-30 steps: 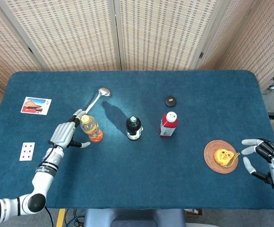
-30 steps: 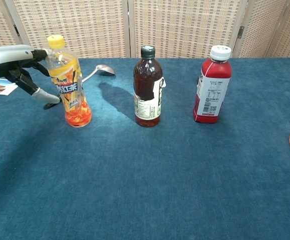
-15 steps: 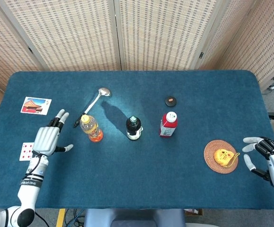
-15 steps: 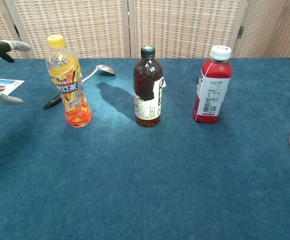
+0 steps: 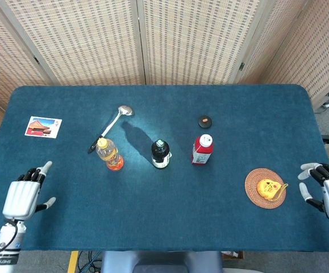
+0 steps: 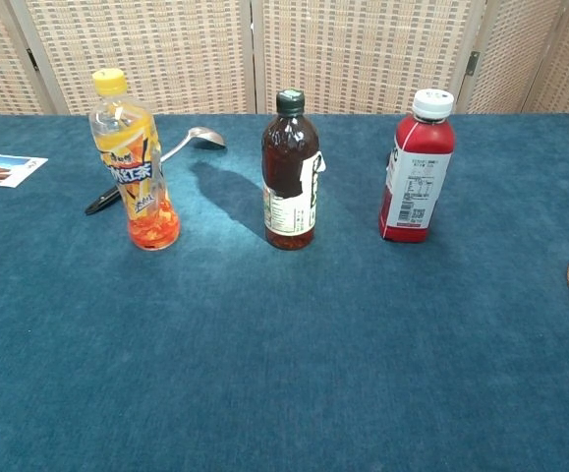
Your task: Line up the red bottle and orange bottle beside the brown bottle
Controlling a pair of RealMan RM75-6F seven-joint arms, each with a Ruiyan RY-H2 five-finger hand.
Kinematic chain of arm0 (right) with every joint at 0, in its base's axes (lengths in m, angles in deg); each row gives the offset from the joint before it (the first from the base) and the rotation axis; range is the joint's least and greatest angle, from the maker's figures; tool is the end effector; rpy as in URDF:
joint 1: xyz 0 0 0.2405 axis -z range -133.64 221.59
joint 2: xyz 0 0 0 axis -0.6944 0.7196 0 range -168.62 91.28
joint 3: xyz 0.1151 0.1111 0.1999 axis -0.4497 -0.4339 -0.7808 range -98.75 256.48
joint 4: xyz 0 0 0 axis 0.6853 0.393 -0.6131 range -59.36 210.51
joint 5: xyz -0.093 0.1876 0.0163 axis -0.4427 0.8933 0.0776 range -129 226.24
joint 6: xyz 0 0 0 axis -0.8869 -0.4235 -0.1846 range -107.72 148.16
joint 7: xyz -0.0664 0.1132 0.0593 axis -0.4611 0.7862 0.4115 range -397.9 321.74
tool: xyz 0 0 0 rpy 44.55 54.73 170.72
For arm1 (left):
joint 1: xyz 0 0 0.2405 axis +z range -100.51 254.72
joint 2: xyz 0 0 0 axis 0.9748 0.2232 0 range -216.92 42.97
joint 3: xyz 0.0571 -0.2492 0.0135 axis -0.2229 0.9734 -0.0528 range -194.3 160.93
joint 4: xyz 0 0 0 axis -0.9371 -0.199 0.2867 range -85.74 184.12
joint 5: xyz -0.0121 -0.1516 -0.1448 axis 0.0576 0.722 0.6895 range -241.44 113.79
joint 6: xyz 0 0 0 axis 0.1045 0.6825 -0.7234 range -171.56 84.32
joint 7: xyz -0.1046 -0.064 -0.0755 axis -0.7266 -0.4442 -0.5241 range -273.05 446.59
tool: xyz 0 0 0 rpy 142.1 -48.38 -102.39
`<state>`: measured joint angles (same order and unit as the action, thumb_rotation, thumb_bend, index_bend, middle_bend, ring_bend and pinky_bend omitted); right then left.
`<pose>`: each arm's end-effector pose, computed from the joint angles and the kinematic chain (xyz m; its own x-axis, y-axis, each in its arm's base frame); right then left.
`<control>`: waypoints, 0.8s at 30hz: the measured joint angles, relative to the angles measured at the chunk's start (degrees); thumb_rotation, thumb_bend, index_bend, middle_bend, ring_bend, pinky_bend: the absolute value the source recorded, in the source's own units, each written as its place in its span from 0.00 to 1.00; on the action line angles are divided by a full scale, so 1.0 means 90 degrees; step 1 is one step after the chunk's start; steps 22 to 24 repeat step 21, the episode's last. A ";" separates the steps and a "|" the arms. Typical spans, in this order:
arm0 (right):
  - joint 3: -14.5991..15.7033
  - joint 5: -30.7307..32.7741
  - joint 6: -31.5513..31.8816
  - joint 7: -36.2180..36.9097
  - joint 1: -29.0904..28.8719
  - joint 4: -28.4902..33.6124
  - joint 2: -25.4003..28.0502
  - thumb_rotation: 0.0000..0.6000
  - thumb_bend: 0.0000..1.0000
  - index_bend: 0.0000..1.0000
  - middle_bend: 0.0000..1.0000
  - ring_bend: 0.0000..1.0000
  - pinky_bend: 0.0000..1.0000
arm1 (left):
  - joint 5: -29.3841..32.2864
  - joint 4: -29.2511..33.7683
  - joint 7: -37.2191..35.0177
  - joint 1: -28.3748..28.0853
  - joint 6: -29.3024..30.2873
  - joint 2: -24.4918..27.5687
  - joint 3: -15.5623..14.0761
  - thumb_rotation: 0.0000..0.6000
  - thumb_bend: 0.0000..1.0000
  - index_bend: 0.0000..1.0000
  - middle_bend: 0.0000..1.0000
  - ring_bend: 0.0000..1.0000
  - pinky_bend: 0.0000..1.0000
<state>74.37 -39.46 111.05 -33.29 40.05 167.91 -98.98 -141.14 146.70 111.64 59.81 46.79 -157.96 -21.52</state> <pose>-0.3047 -0.1811 0.1952 0.3747 0.1210 0.9192 -0.9234 -0.0410 0.3818 -0.2676 0.2113 0.1149 0.6040 -0.0142 0.7969 0.7948 -0.0630 -0.6035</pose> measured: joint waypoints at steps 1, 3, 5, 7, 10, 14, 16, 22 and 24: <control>-0.0001 0.0030 -0.0035 -0.0032 0.0002 0.0038 0.0023 1.00 0.40 0.51 0.38 0.30 0.42 | -0.0067 -0.0007 0.0023 0.0080 0.0054 0.0024 -0.0047 1.00 0.03 0.23 0.29 0.25 0.41; 0.0005 0.0061 -0.0098 -0.0097 0.0006 0.0108 0.0068 1.00 0.40 0.51 0.38 0.30 0.42 | -0.0251 -0.0067 0.0049 0.0260 0.0200 0.0065 -0.0125 1.00 0.03 0.25 0.29 0.25 0.41; 0.0012 0.0077 -0.0129 -0.0143 0.0011 0.0152 0.0096 1.00 0.40 0.51 0.38 0.30 0.42 | -0.0448 -0.0143 0.0026 0.0413 0.0334 0.0102 -0.0187 1.00 0.03 0.26 0.29 0.25 0.41; 0.0014 0.0104 -0.0145 -0.0180 0.0025 0.0190 0.0126 1.00 0.40 0.51 0.38 0.30 0.42 | -0.0629 -0.0204 -0.0065 0.0507 0.0422 0.0144 -0.0245 1.00 0.03 0.27 0.29 0.25 0.41; -0.0010 0.0180 -0.0119 -0.0235 0.0062 0.0205 0.0135 1.00 0.40 0.51 0.38 0.30 0.42 | -0.0918 -0.0280 -0.0322 0.0655 0.0457 0.0281 -0.0387 1.00 0.03 0.27 0.29 0.25 0.41; -0.0046 0.0291 -0.0043 -0.0285 0.0146 0.0220 0.0148 1.00 0.40 0.51 0.38 0.30 0.42 | -0.1223 -0.0380 -0.0410 0.0722 0.0416 0.0382 -0.0467 1.00 0.03 0.27 0.29 0.25 0.41; -0.0068 0.0327 -0.0022 -0.0228 0.0170 0.0228 0.0163 1.00 0.40 0.51 0.38 0.30 0.42 | -0.1335 -0.0466 -0.0477 0.0739 0.0384 0.0376 -0.0460 1.00 0.03 0.27 0.29 0.25 0.41; -0.0104 0.0400 -0.0100 -0.0144 0.0173 0.0205 0.0194 1.00 0.40 0.51 0.38 0.30 0.42 | -0.1391 -0.0712 -0.0650 0.0825 0.0212 0.0308 -0.0333 1.00 0.03 0.28 0.29 0.26 0.41; -0.0104 0.0400 -0.0100 -0.0144 0.0173 0.0205 0.0194 1.00 0.40 0.51 0.38 0.30 0.42 | -0.1391 -0.0712 -0.0650 0.0825 0.0212 0.0308 -0.0333 1.00 0.03 0.28 0.29 0.26 0.41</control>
